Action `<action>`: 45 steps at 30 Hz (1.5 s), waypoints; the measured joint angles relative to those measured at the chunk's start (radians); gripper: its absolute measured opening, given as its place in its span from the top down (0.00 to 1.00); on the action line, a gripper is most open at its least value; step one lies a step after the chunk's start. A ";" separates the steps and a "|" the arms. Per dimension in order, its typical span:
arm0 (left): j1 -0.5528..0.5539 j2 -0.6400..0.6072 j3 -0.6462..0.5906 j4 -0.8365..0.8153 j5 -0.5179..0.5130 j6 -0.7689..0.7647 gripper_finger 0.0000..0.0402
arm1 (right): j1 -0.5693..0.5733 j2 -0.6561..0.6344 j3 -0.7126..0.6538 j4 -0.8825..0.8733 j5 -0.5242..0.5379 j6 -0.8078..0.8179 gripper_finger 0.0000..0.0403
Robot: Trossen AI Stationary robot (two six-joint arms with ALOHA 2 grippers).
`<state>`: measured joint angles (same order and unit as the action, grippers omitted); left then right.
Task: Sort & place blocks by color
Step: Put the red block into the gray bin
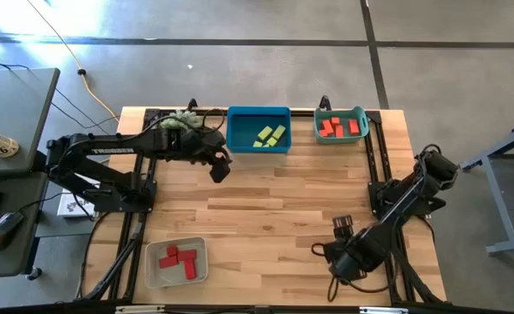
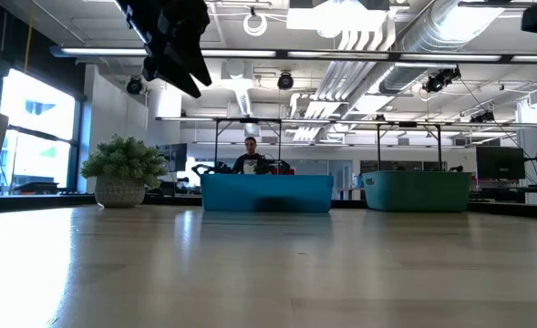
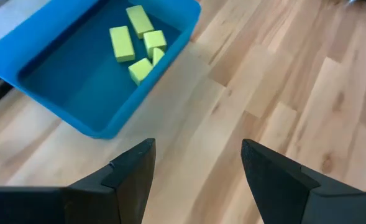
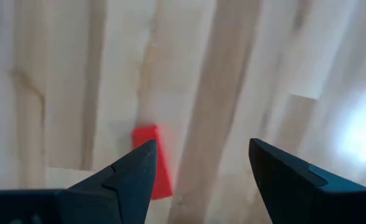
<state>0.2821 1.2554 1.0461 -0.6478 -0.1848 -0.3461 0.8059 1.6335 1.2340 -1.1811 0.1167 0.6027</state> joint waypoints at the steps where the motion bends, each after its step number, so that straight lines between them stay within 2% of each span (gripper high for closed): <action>1: -0.009 0.000 0.000 0.002 0.000 -0.014 0.43 | 0.010 0.000 -0.011 0.022 -0.004 0.000 0.40; 6: -0.054 -0.002 0.000 0.002 0.000 -0.082 0.43 | 0.057 0.001 -0.091 0.134 -0.073 0.008 0.40; 12: -0.104 -0.002 0.000 0.002 0.000 -0.110 0.43 | 0.096 0.001 -0.170 0.179 -0.077 0.021 0.40; 20: -0.144 -0.002 0.000 0.002 0.000 -0.154 0.43 | 0.143 0.001 -0.304 0.316 -0.177 0.055 0.40; 29: -0.153 -0.002 0.000 0.002 -0.001 -0.243 0.43 | 0.172 -0.003 -0.400 0.401 -0.165 0.108 0.41; 34: -0.158 -0.003 0.000 0.003 0.003 -0.257 0.43 | 0.171 -0.005 -0.416 0.428 -0.171 0.109 0.52; 41: -0.178 -0.003 0.000 0.023 0.017 -0.257 0.43 | 0.169 -0.004 -0.416 0.448 -0.183 0.214 0.82; 45: -0.191 -0.003 0.000 0.026 0.020 -0.296 0.43 | 0.157 -0.004 -0.416 0.454 -0.185 0.293 0.82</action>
<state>0.0909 1.2526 1.0462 -0.6220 -0.1652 -0.6418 0.9627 1.6299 0.8177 -0.7273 -0.0678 0.8954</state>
